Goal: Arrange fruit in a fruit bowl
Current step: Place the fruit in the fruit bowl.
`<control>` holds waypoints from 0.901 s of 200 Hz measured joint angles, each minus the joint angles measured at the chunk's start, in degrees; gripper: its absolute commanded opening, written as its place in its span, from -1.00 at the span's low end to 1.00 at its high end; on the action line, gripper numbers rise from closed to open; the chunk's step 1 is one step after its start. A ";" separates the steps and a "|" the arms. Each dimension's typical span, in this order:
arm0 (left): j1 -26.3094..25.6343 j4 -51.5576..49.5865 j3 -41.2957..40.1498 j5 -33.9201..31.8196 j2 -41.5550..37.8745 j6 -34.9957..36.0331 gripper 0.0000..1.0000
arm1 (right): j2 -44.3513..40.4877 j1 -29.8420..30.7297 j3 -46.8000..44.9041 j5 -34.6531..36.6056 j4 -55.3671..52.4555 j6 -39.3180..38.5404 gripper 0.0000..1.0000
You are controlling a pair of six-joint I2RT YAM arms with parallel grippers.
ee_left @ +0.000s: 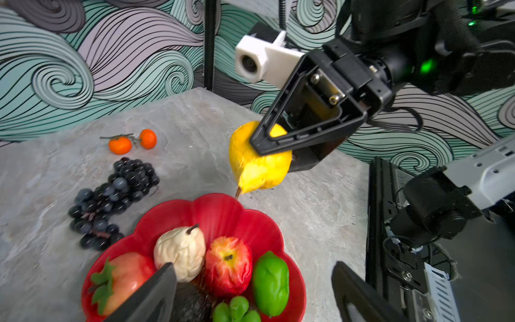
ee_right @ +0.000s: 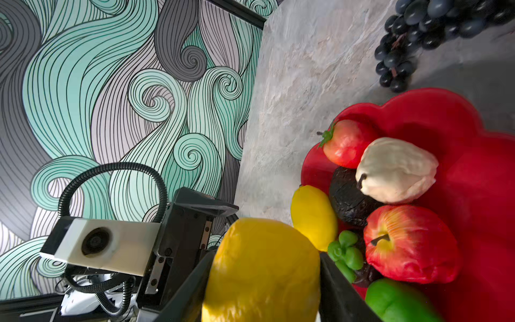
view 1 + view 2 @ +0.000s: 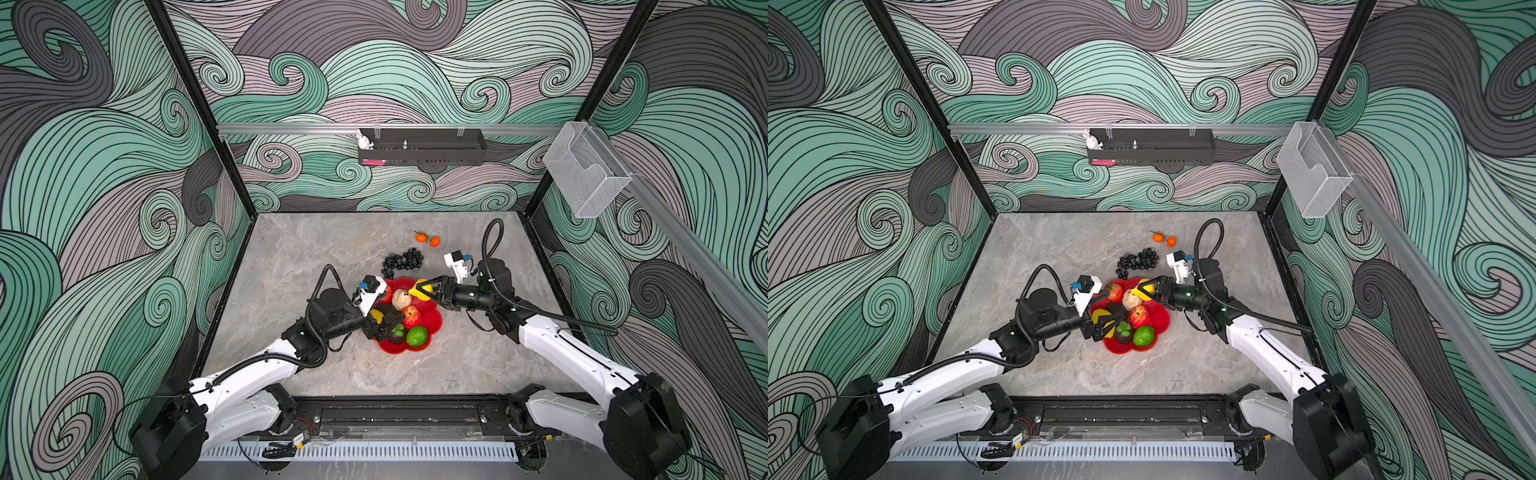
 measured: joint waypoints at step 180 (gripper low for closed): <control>-1.73 10.05 2.16 4.96 6.45 1.25 0.42 | -4.02 10.23 -1.49 2.54 3.58 3.41 0.10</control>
